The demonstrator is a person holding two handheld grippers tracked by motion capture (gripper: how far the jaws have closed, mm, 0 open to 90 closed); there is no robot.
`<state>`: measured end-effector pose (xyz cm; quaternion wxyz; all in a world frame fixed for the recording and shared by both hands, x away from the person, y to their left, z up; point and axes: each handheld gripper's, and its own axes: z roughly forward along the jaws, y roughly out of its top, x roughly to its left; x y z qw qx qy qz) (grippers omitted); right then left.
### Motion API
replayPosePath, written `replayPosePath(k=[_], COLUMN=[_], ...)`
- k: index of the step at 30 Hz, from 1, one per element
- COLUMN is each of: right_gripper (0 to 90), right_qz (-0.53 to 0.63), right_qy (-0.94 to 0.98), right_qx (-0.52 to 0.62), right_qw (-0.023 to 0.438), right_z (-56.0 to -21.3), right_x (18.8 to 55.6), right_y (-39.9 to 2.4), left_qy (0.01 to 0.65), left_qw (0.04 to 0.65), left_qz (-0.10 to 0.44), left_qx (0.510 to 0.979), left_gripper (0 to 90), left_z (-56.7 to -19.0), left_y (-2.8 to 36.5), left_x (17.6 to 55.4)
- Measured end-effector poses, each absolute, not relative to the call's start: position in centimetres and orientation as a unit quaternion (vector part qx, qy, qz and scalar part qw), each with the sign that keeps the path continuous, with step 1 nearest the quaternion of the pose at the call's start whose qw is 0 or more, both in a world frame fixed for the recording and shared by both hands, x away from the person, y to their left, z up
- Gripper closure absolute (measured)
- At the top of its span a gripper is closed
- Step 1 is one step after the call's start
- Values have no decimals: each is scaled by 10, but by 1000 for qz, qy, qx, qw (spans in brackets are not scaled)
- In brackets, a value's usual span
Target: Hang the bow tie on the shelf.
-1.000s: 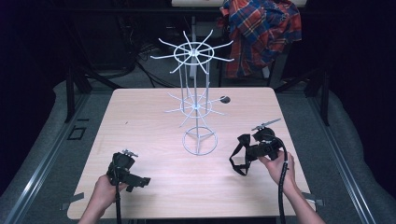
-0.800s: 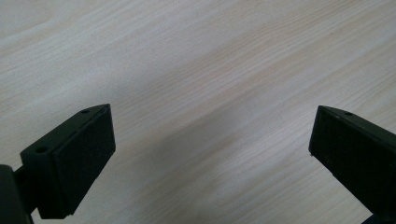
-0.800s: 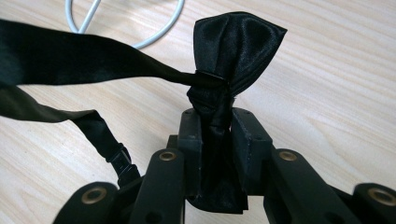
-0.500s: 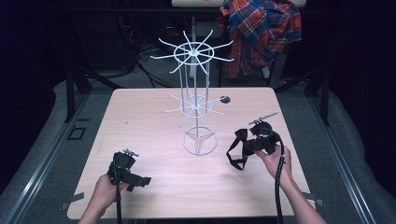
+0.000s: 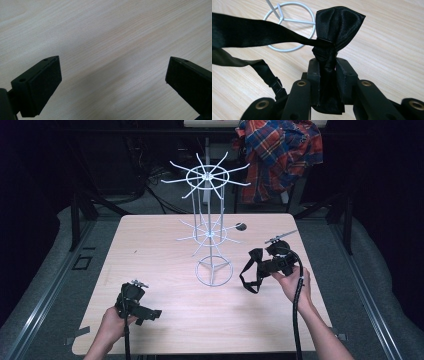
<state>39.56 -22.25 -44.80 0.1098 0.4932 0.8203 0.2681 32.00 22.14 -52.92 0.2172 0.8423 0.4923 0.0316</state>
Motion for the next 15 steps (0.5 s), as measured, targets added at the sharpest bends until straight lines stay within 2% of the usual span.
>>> replayPosePath(k=[15], right_gripper=[743], right_qz=[283], right_qy=[818], right_qx=[488], right_qw=[112], right_z=[-432], right_x=[406], right_y=[-214], left_qy=[492], left_qw=[218], left_qz=[29], left_qx=[842], left_gripper=[5], left_z=[-529], left_y=[223], left_x=[319])
